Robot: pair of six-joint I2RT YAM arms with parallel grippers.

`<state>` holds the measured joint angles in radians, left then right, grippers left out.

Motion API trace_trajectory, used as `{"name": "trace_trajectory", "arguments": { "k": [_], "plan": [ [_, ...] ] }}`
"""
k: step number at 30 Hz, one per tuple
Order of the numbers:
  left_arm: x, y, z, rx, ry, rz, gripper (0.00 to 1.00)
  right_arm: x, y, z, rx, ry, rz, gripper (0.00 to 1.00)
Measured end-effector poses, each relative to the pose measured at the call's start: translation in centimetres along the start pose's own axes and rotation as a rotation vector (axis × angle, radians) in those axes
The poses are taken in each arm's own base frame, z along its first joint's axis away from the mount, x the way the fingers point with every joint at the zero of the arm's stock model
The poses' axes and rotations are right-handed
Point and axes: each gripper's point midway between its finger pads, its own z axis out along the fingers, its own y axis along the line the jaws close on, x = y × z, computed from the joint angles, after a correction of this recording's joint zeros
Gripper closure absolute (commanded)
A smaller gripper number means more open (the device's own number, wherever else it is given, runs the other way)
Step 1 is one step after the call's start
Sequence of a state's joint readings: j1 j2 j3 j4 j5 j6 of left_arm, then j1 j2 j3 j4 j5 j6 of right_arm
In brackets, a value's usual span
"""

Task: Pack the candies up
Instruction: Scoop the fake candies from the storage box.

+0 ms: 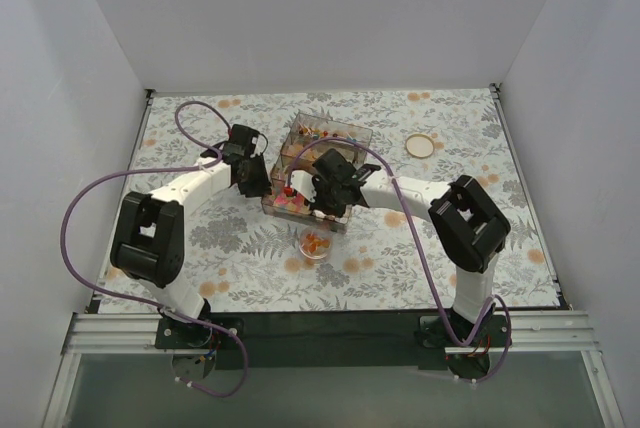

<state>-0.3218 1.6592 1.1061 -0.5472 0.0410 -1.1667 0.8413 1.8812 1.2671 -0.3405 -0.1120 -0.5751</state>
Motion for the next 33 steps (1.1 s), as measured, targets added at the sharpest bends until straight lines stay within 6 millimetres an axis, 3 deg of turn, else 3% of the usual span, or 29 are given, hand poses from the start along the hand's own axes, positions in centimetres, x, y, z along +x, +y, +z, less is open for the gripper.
{"name": "trace_trajectory", "arguments": {
  "k": [8,17,24,33],
  "plan": [
    [-4.3,-2.3,-1.4,0.078,-0.139,-0.022,0.62,-0.3,0.3,-1.2,-0.019,-0.012,-0.009,0.99],
    [-6.8,-3.7,-6.8,0.150,-0.278,-0.021,0.39,-0.3,0.1,-2.5,-0.033,-0.038,0.004,0.99],
    [-7.7,-3.9,-10.1,0.174,-0.367,-0.018,0.30,-0.6,0.4,-4.3,-0.036,-0.067,-0.008,0.99],
    [-7.7,-3.3,-10.4,0.151,-0.385,-0.021,0.27,-1.5,1.0,-8.5,0.001,-0.137,-0.035,0.99]
  ]
}}
